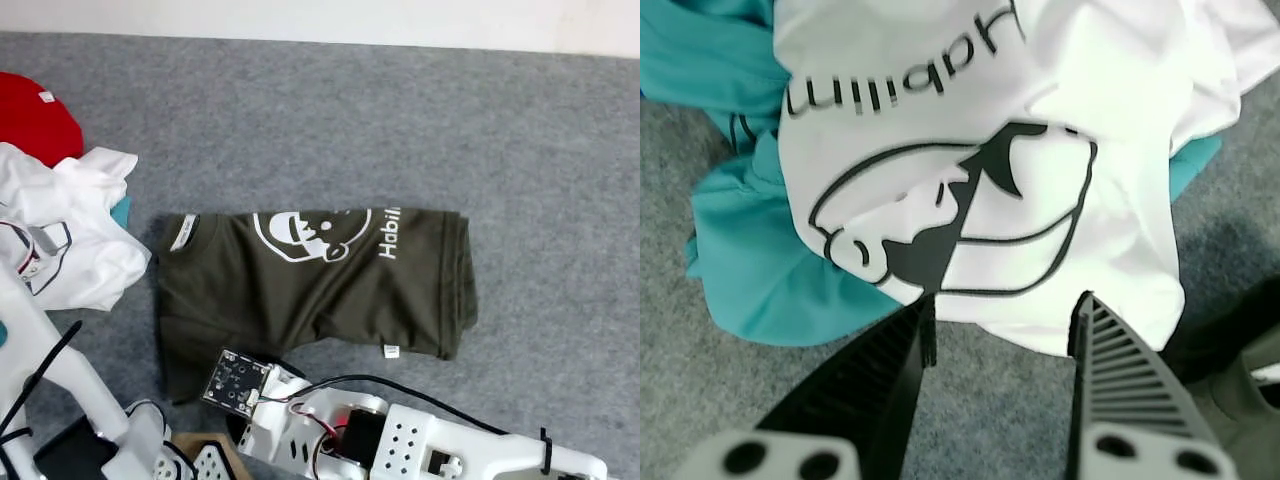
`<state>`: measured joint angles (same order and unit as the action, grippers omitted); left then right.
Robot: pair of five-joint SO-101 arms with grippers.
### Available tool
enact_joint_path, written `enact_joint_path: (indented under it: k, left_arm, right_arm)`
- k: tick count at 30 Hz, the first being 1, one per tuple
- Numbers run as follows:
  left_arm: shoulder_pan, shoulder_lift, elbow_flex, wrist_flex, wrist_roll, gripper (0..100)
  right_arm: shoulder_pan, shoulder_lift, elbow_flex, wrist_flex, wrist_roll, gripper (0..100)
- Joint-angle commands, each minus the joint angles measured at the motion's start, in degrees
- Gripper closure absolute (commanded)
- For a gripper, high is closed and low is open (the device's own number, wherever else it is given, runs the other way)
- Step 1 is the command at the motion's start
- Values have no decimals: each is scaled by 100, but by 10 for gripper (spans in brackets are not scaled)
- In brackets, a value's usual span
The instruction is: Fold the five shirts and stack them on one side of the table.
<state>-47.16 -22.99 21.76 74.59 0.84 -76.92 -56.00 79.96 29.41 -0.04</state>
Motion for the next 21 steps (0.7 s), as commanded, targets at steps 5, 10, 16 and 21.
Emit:
enact_joint_path:
  k: [5, 10, 16, 21]
  left_arm:
    - [-13, -22, -31, -237, -35, 772]
    - [31, -13, -514, -185, -26, 772]
    - [-163, -13, -884, -229, -26, 772]
    - [-251, -13, -875, -237, -26, 772]
  right_arm:
    - [295, 286, -277, -189, 422, 700]
    - [365, 1525, -1007, -251, 413, 700]
    - [347, 2818, -1604, -268, 413, 700]
    - [347, 3556, -1631, -954, 440, 700]
